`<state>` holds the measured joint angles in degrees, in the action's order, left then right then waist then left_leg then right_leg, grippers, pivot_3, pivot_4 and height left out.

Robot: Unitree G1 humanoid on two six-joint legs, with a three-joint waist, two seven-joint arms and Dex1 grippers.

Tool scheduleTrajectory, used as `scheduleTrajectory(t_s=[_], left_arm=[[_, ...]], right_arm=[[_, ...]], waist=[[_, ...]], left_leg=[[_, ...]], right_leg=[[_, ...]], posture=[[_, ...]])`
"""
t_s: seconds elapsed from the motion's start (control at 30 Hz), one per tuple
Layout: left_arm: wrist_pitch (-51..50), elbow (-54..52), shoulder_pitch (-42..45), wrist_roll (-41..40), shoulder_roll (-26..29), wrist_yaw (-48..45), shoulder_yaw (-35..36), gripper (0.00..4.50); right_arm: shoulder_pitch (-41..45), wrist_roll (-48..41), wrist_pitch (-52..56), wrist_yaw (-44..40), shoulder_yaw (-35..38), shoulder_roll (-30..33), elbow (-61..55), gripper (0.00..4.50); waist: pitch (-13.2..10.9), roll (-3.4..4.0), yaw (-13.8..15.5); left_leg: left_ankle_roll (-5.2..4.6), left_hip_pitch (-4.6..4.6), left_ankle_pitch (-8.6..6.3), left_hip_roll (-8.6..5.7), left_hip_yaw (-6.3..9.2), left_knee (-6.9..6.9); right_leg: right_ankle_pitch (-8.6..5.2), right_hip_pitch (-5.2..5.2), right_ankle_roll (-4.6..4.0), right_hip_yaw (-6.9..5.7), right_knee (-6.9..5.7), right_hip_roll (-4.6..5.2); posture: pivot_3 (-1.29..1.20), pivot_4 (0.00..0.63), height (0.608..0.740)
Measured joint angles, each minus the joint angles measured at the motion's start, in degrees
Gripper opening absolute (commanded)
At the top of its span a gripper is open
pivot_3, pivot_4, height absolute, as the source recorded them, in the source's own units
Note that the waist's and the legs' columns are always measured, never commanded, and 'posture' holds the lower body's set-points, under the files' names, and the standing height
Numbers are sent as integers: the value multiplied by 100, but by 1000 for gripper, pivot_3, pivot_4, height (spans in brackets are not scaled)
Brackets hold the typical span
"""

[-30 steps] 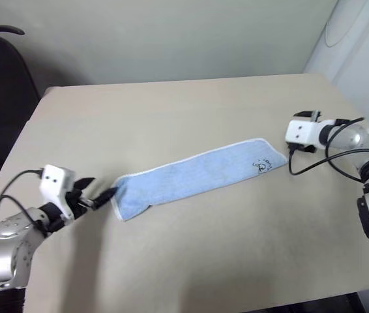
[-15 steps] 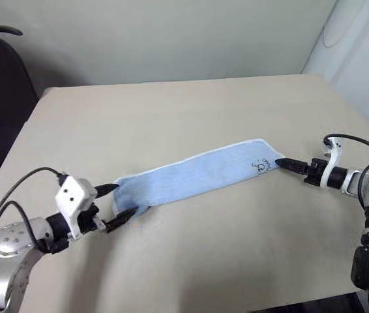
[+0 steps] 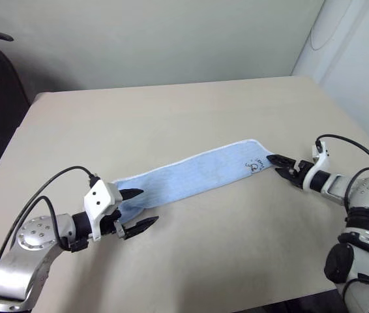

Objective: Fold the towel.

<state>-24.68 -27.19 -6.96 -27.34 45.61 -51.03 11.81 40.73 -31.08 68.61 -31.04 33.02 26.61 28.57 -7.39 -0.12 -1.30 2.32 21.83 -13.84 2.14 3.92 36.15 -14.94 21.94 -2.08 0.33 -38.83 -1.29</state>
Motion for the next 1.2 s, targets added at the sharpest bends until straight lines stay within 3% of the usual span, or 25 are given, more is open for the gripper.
scheduleTrajectory(t_s=[0.27, 0.3, 0.4, 0.73, 1.03, 1.2], left_arm=[[0, -192, -39, 24, -158, 114, -137, 4494], [0, -213, -49, 30, -190, 152, -145, 4500], [0, -288, -106, 40, -238, 272, -151, 4500], [12, -440, -415, 50, -283, 475, -119, 4500], [39, -397, -279, 48, -279, 460, -130, 4500], [59, -285, -136, 73, -284, 407, -191, 4500]], right_arm=[[979, 225, -1273, 282, -239, -317, 1509, 4462], [1122, 265, -1456, 341, -252, -347, 1746, 4286], [1349, 337, -1832, 477, -274, -358, 2246, 3518], [1240, 109, -1631, 494, -176, -239, 2256, 29], [1022, 78, -1835, 523, -54, 703, 2271, 29], [1078, 447, -2391, -3, -693, 1034, 2101, 29]], waist=[[2, -3, -9], [2, -3, -9], [2, -4, -2], [2, -3, 52], [-6, 10, 260], [-6, 14, 187]], left_leg=[[-4, 7, -3, -1, 4, 1], [-3, 7, -3, 0, 4, 1], [1, 9, -6, -1, 7, 1], [9, 16, -15, 0, 8, -2], [1, 34, -31, -7, 18, 6], [6, 30, -30, -5, 17, -4]], right_leg=[[-1, 13, -2, 4, -2, -3], [-1, 15, -3, 4, -4, -4], [-2, 15, -4, 5, -3, -5], [-10, 23, -17, 5, -7, -6], [-3, 31, -7, 5, -8, -3], [-7, 37, -13, 5, -12, -8]], posture=[[0, 150, 740], [0, 150, 740], [0, 150, 740], [0, 150, 740], [0, 150, 740], [0, 150, 740]])
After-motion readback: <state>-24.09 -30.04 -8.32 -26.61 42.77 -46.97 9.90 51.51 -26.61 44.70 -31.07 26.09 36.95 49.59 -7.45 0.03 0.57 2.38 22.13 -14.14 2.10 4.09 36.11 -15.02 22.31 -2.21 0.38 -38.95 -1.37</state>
